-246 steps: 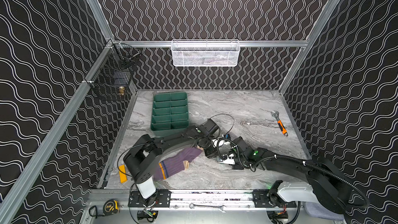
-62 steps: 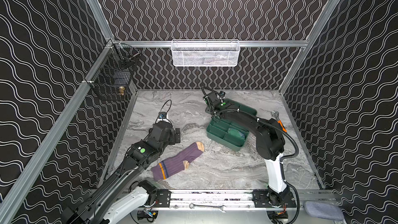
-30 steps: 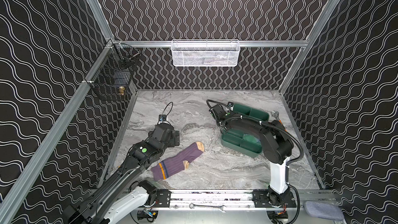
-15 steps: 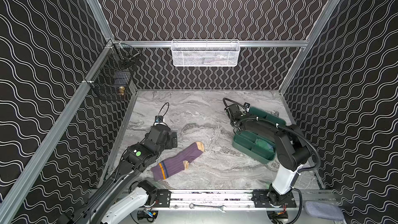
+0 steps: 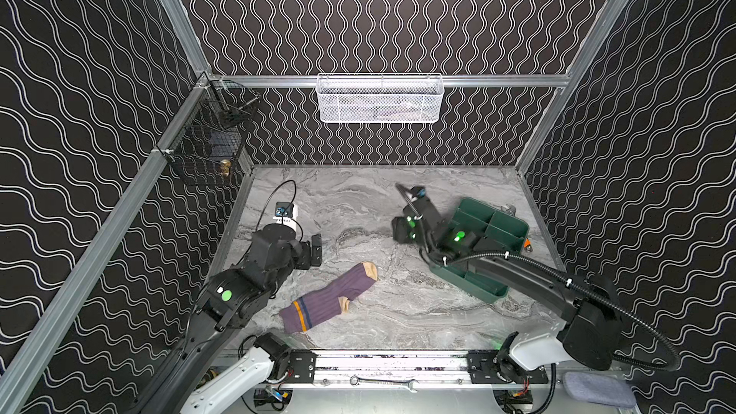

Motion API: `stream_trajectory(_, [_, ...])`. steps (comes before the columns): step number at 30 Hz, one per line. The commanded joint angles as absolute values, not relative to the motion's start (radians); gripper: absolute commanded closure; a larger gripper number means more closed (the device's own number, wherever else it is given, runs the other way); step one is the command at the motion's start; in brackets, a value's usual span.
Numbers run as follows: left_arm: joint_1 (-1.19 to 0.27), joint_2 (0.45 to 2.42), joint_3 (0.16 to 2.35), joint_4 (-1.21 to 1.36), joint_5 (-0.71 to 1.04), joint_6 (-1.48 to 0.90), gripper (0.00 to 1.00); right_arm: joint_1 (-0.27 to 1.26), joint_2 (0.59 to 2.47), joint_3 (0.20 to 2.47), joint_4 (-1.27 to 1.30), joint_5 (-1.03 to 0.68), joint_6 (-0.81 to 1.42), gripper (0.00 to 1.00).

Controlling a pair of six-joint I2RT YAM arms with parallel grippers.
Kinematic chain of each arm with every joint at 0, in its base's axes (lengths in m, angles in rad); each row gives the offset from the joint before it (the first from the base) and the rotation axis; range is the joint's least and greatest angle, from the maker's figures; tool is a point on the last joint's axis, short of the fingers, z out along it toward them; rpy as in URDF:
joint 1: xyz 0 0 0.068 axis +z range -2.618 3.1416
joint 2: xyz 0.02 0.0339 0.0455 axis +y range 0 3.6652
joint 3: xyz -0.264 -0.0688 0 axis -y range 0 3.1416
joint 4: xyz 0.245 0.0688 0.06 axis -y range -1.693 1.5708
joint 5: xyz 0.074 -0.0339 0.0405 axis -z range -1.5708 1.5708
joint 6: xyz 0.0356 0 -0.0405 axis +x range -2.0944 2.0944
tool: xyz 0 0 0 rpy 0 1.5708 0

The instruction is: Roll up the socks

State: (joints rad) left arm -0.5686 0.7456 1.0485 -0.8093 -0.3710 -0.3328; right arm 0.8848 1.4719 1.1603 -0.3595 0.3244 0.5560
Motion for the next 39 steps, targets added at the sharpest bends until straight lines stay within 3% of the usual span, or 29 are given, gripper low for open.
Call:
stream_trajectory(1, [-0.566,0.726,1.043,-0.811,-0.338,-0.3,0.01,0.964,1.493,1.089,-0.367,0.165,0.688,0.39])
stream_trajectory(7, [-0.566,0.74,1.015,-0.828,-0.333,-0.314,0.01,1.043,1.612,1.025,-0.304,0.143,0.738,0.29])
stream_trajectory(13, [-0.566,0.749,1.015,-0.832,-0.334,-0.322,0.01,1.043,1.743,1.033,-0.232,0.126,0.744,0.33])
stream_trajectory(25, [-0.566,0.746,0.99,-0.835,-0.345,-0.318,0.01,1.042,1.887,1.045,-0.132,0.163,0.791,0.78])
stream_trajectory(28, [-0.567,0.752,0.983,-0.831,-0.345,-0.312,0.01,1.038,1.89,1.053,-0.14,0.209,0.777,1.0])
stream_trajectory(34, [-0.567,0.778,1.003,-0.844,-0.355,-0.289,0.01,0.98,1.891,1.082,-0.182,0.293,0.606,1.0])
stream_trajectory(39, [-0.568,0.792,1.012,-0.853,-0.367,-0.267,0.01,0.826,1.937,1.109,-0.222,0.323,0.393,1.0])
